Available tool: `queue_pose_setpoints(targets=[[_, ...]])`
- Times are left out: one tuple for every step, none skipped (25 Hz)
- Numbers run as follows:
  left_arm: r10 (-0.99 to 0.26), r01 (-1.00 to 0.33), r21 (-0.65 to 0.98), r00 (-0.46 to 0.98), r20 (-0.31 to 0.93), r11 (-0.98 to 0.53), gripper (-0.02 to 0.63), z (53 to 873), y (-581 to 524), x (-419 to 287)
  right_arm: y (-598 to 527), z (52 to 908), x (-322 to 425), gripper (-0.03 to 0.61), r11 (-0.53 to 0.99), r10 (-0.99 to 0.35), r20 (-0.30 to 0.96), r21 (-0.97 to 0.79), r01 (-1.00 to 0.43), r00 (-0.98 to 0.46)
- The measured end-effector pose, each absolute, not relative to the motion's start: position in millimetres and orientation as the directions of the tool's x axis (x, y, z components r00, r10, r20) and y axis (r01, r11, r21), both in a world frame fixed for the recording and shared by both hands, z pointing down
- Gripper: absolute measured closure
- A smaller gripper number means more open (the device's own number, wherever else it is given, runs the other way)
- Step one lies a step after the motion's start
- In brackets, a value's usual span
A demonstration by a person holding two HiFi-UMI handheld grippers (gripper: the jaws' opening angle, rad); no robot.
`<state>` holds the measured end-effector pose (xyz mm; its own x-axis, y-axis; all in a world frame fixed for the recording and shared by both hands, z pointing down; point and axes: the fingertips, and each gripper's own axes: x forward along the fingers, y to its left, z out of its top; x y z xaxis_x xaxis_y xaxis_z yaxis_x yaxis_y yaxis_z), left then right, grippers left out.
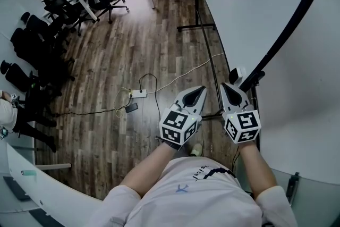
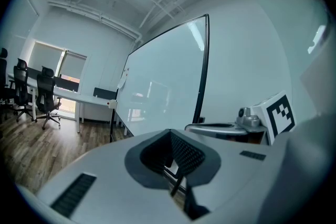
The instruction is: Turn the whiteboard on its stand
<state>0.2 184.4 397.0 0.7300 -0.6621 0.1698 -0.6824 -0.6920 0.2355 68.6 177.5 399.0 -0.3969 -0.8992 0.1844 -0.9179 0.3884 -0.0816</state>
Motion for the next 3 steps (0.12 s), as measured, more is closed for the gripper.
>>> queue_pose_setpoints(targets=[[-0.663, -0.683, 0.235, 0.729, 0.169, -0.691, 0.603, 397.3, 183.8, 0.8, 177.1, 399.6, 69.1, 0.566, 0.390, -0.899, 0.184, -0.081, -0.917, -0.398], [-0.664, -0.684, 0.234, 0.728, 0.169, -0.691, 0.603, 397.6, 183.5, 1.1, 177.0, 400.2, 69.3, 0.566, 0.391, -0.898, 0.185, -0.080, -0.917, -0.399], [-0.665, -0.685, 0.234, 0.728, 0.169, -0.690, 0.603, 397.9, 183.1, 1.3, 177.0, 400.7, 69.4, 0.566, 0.392, -0.898, 0.185, -0.079, -0.917, -0.399]])
